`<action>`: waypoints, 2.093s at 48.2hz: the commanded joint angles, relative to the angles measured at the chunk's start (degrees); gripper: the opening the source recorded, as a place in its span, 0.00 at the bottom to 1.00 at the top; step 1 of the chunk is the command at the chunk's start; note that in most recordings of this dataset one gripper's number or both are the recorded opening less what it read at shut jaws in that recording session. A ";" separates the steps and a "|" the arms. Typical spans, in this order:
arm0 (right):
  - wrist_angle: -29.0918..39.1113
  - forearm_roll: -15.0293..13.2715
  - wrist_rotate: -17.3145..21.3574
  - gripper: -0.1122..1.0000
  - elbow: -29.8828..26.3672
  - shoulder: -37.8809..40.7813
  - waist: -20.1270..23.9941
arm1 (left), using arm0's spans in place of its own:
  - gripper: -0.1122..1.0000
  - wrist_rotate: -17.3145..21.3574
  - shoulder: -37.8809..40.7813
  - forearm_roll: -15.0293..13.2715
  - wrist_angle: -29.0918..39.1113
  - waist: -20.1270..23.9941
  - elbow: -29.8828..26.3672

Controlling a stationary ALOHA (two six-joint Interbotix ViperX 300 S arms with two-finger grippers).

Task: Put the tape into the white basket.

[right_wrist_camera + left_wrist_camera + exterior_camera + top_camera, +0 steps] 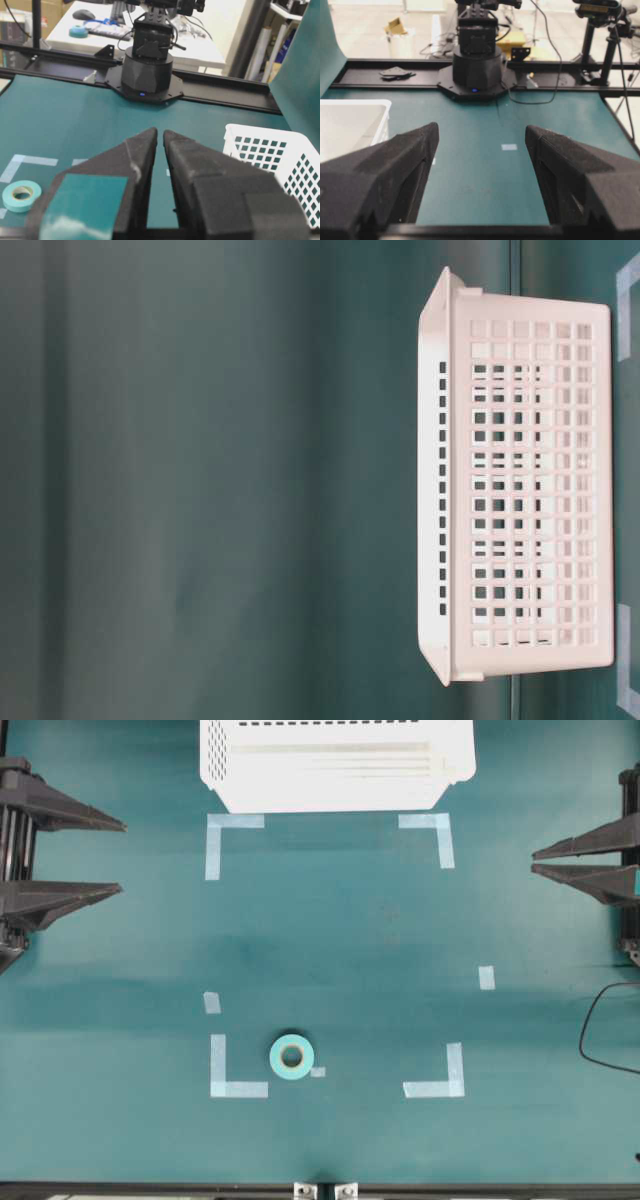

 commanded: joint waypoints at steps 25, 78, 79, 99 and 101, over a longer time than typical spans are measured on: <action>1.32 0.00 4.48 0.11 1.67 -3.16 -0.09 | 0.01 -1.05 -2.29 -1.58 -1.58 -2.20 2.64; 5.01 -0.18 7.65 0.95 -5.98 7.56 -0.18 | 0.45 -1.05 -5.71 -1.58 -0.53 -2.20 10.20; 5.01 -0.18 7.56 0.95 -6.24 8.00 -0.18 | 0.45 -1.05 -5.80 -1.58 -0.26 -2.20 10.37; 6.24 -0.26 7.47 0.96 -10.72 16.61 -0.18 | 0.45 -0.97 -7.56 -1.58 6.06 -2.20 11.95; 7.12 -0.35 7.47 0.96 -11.34 17.49 -0.18 | 0.45 -0.88 -7.47 -1.58 6.24 -2.20 12.30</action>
